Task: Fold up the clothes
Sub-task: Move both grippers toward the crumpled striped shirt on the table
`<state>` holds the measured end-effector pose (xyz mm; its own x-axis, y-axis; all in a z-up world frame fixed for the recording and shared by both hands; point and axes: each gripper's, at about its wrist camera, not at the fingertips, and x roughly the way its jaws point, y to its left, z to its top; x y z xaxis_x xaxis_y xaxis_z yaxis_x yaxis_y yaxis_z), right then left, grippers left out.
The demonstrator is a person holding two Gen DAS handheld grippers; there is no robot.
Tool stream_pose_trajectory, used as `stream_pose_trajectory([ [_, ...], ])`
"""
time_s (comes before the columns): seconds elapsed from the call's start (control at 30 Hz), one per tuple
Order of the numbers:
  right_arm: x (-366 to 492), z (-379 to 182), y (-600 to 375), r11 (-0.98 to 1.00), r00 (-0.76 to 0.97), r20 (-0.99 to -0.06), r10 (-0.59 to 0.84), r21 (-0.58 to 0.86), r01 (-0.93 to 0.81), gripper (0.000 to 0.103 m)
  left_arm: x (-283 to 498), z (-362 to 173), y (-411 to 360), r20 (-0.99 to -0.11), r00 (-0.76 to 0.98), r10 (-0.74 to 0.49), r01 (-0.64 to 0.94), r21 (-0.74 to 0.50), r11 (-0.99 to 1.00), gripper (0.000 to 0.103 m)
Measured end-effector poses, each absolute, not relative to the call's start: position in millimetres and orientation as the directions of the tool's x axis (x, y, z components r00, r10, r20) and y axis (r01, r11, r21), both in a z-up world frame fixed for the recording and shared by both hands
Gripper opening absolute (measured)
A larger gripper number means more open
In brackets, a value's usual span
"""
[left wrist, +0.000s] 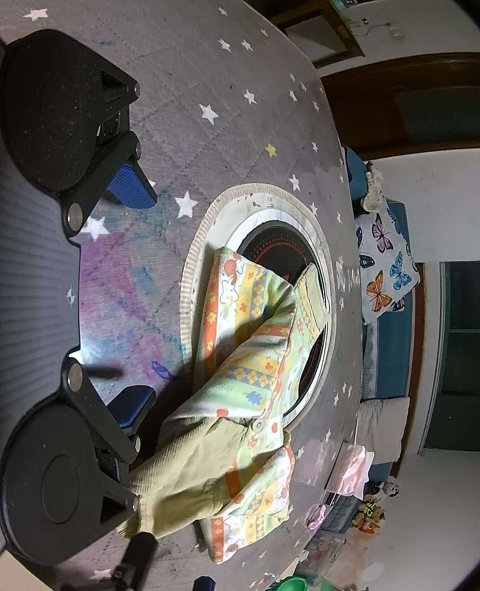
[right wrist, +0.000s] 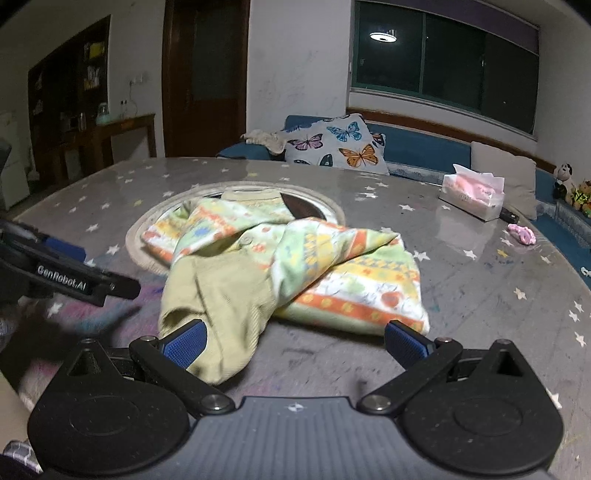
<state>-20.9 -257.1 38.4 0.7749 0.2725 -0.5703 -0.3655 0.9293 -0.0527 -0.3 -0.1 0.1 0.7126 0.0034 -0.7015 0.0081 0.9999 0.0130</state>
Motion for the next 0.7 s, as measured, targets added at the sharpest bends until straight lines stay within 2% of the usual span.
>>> stream_pose_trajectory([
  [0.2, -41, 27, -244, 0.922, 0.781, -0.564, 0.268, -0.087, -0.378, 0.103, -4, 1, -1, -0.711, 0.703, 0.017, 0.001, 0.025, 1.0, 0.103],
  [0.37, -99, 22, -216, 0.926, 0.784, -0.56, 0.267, -0.077, -0.37, 0.103, -14, 1, -8, -0.711, 0.702, 0.021, 0.001, 0.031, 1.0, 0.103],
  [0.53, -57, 21, -243, 0.928, 0.741, -0.605, 0.291, -0.011, -0.373, 0.103, -22, 1, -11, -0.704, 0.71, 0.023, 0.019, 0.052, 0.998, 0.103],
  [0.7, -59, 21, -246, 0.93, 0.732, -0.613, 0.298, 0.014, -0.367, 0.103, -26, 1, -14, -0.704, 0.71, 0.024, 0.027, 0.062, 0.998, 0.103],
])
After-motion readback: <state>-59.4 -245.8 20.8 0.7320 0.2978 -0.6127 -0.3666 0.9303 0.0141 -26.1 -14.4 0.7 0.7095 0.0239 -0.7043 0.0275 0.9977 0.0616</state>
